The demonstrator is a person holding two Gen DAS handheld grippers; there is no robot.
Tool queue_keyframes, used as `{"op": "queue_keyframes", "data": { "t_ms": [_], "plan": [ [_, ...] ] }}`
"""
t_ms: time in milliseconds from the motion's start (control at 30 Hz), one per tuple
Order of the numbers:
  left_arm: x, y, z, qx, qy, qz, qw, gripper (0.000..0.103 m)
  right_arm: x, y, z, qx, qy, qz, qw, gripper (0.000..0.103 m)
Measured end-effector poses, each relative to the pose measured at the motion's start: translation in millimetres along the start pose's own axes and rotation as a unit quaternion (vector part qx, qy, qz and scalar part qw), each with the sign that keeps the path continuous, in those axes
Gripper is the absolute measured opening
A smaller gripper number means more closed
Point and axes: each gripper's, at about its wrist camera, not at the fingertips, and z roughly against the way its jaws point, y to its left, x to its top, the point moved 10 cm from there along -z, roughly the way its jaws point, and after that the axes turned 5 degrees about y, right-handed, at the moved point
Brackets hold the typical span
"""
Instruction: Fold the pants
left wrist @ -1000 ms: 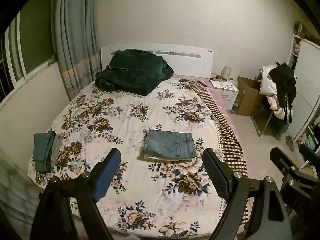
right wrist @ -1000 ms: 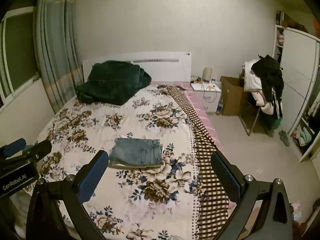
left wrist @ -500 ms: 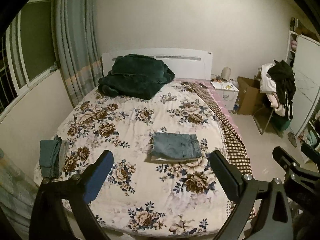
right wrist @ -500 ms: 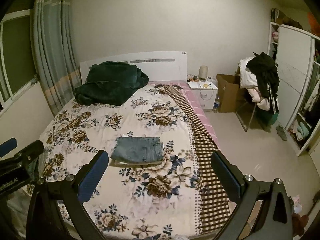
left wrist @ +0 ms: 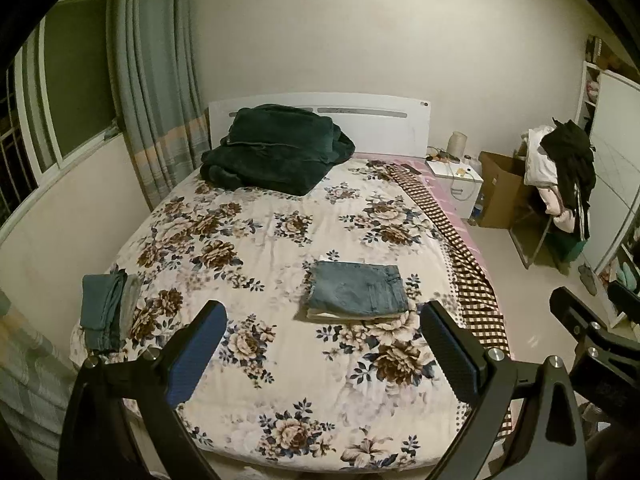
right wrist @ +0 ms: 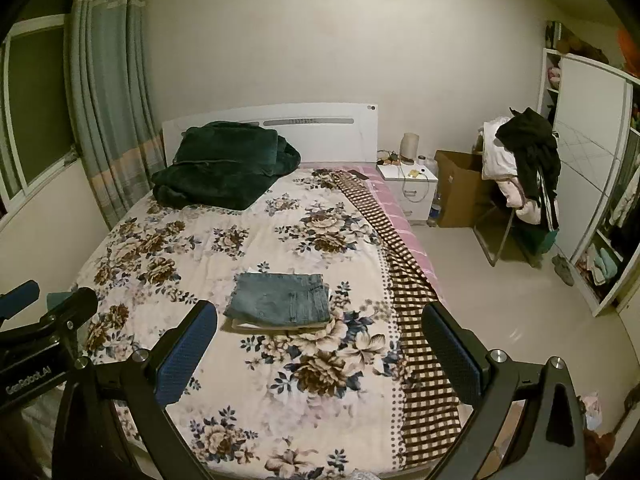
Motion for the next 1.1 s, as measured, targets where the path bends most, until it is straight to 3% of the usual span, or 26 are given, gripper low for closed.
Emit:
{"op": "queue_keyframes", "data": {
  "t_ms": [1100],
  "plan": [
    [4.2, 9.8, -7.7, 0.008, 0.007, 0.016, 0.9998, 0.099, -2.8, 5.5, -21.2, 0.006, 0.011, 0.0, 1.0, 0.103]
  ]
}}
